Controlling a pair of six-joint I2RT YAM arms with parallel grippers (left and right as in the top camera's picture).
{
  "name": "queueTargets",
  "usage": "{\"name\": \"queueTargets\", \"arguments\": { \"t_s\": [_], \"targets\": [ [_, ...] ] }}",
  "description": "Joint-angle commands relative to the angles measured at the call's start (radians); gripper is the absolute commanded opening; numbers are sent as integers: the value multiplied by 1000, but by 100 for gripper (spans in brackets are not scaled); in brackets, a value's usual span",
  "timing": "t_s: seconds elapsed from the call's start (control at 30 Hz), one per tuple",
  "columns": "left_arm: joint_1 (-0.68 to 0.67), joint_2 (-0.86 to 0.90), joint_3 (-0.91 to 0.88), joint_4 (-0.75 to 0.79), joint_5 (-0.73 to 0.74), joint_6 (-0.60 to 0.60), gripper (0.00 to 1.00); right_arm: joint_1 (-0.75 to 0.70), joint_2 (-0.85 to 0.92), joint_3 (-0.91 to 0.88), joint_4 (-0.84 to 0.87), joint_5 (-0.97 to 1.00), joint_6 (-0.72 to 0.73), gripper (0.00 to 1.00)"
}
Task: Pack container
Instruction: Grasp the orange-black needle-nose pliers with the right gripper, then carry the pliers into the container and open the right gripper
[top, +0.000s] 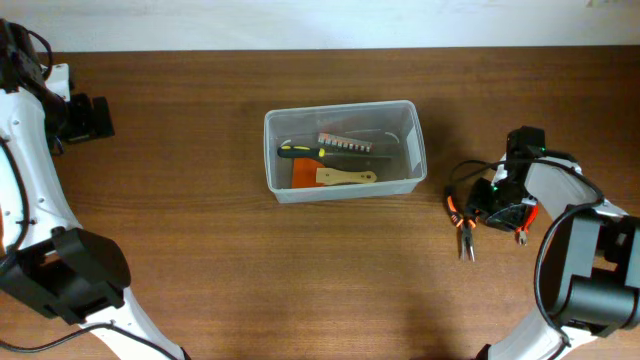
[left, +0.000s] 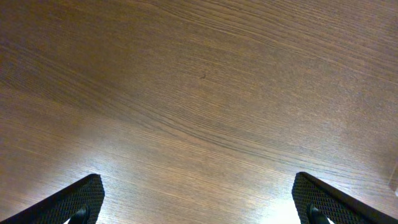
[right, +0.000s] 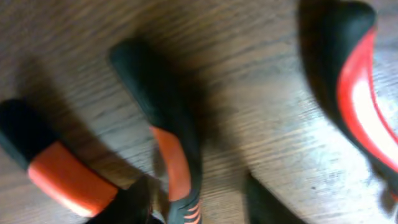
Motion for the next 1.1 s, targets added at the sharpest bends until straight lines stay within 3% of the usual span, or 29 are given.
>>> {"name": "queueTargets", "arguments": {
  "t_s": [0.0, 0.07, 0.43, 0.73, 0.97, 1.07],
  "targets": [
    [5, -6, -3, 3, 4, -12, 99, -1, 72, -18, -2, -22, 13, 25],
    [5, -6, -3, 3, 4, -12, 99, -1, 78, -18, -5, -28, 13, 4],
    [5, -6, -3, 3, 4, -12, 99, -1, 63, -1, 16, -32, -13, 4],
    [5, -6, -3, 3, 4, -12, 99, 0, -119, 137, -3, -68, -72, 4],
    [5, -6, -3, 3, 4, -12, 99, 70, -294, 247, -2, -177, -209, 4],
    [5, -6, -3, 3, 4, -12, 99, 152, -335, 283, -2, -219, -336, 4]
  ]
}}
